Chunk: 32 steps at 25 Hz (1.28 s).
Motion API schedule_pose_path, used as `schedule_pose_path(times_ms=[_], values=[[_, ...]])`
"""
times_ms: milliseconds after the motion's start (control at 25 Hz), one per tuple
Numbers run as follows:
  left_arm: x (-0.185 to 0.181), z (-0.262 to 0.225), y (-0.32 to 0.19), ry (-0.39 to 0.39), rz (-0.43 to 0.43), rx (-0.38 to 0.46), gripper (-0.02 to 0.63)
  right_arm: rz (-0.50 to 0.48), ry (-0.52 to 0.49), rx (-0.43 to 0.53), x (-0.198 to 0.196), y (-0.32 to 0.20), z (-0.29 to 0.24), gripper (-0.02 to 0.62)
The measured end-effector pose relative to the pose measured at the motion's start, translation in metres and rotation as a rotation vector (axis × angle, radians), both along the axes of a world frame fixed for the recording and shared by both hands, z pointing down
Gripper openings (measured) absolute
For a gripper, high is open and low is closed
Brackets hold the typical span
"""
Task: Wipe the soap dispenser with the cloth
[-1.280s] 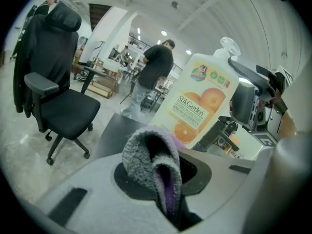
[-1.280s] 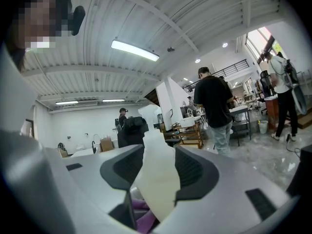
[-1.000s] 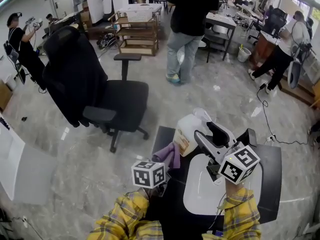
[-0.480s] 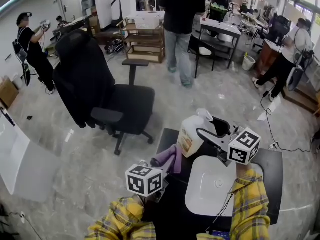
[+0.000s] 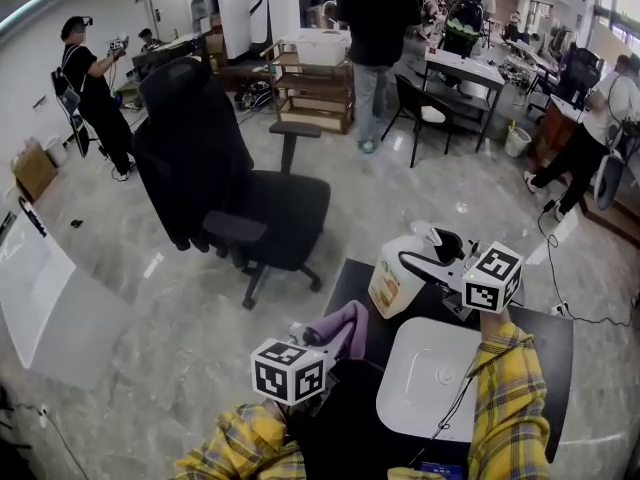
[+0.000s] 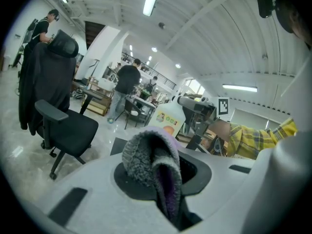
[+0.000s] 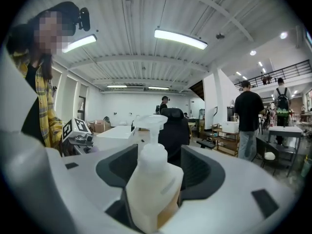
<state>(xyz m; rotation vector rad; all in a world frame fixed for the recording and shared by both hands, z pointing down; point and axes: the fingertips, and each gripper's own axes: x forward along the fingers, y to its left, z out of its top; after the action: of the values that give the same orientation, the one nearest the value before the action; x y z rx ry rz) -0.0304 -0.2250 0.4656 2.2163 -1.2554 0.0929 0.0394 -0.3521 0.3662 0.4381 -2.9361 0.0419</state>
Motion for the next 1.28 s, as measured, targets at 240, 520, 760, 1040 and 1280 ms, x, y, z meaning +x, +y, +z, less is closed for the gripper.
schedule_pose_path(times_ms=[240, 520, 760, 1040, 1280], values=[[-0.008, 0.005, 0.006, -0.003, -0.028, -0.005, 0.049, -0.053, -0.034, -0.028, -0.006, 0.004, 0.0, 0.172], [-0.008, -0.001, 0.005, 0.008, -0.048, 0.011, 0.049, 0.021, -0.09, -0.066, -0.003, 0.005, 0.0, 0.161], [-0.002, -0.007, 0.003, 0.04, -0.056, 0.018, 0.049, 0.134, -0.104, -0.066, 0.0, 0.006, -0.002, 0.161], [0.002, -0.009, -0.001, 0.049, -0.044, 0.039, 0.049, 0.271, -0.095, -0.065, -0.001, 0.007, 0.001, 0.161], [0.004, -0.014, 0.002, 0.06, -0.04, 0.05, 0.049, 0.39, -0.108, -0.071, 0.0, 0.013, 0.0, 0.163]])
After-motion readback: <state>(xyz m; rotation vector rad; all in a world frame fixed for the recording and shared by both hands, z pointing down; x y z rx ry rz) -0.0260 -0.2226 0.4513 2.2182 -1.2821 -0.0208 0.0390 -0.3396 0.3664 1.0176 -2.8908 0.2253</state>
